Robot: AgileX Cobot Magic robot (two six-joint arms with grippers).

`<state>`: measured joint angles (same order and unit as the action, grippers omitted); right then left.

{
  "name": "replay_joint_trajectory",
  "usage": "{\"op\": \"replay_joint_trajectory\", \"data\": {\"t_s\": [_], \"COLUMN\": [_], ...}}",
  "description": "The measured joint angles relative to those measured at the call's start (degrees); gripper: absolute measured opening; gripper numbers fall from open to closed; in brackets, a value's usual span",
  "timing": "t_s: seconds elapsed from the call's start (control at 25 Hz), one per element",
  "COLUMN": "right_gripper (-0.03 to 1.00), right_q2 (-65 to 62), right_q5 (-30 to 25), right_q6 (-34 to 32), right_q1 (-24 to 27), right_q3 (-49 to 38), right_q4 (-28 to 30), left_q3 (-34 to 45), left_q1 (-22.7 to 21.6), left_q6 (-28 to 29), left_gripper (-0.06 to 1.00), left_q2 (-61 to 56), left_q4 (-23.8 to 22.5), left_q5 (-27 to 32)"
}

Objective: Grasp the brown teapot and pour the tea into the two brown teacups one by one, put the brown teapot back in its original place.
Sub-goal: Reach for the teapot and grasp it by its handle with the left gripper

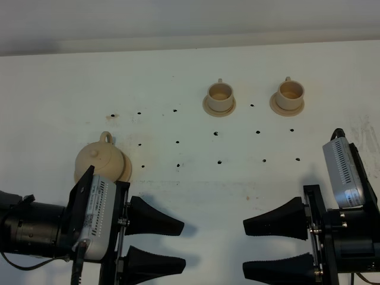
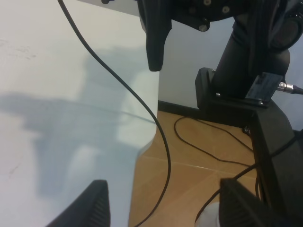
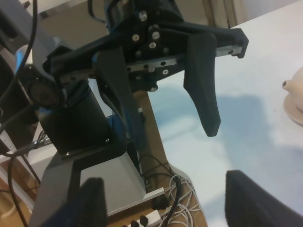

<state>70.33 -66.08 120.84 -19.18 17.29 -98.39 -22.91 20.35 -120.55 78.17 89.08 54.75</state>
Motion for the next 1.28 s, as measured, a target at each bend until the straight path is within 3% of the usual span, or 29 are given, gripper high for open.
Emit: {"op": "replay_joint_trajectory", "data": {"t_s": [0.16, 0.28, 0.48, 0.68, 0.88, 1.12, 1.28], "right_gripper": [0.52, 0.52, 0.52, 0.51, 0.47, 0.44, 0.44], "right_q2": [0.0, 0.0, -0.1, -1.0, -4.0, -13.1, -21.9], "right_q5": [0.1, 1.9, 10.2, 13.1, 11.4, 6.1, 2.6], "right_q6": [-0.5, -4.3, -21.7, -50.0, -79.6, -107.1, -118.8], "right_q1": [0.0, 0.0, 0.0, 0.0, 0.0, 0.0, 0.0], "right_q3": [0.0, 0.3, 6.3, 15.5, 23.5, 25.1, 22.8], "right_q4": [-0.1, 0.4, 9.2, 29.7, 53.4, 79.9, 92.7], "left_q3": [0.0, -0.3, -4.7, -12.2, -18.9, -22.2, -22.4], "left_q1": [0.0, 0.0, 0.0, 0.0, 0.0, 0.0, 0.0], "left_q6": [0.1, 1.9, 16.6, 37.1, 51.2, 56.4, 57.6], "left_gripper": [0.48, 0.48, 0.48, 0.48, 0.48, 0.48, 0.48], "left_q2": [0.0, 0.0, -1.0, -3.1, -3.9, -3.9, -3.9], "left_q4": [2.4, 6.0, 3.3, -10.2, -21.3, -25.4, -26.0], "left_q5": [0.0, -0.7, -6.1, -7.2, -7.4, -10.6, -15.0]}}
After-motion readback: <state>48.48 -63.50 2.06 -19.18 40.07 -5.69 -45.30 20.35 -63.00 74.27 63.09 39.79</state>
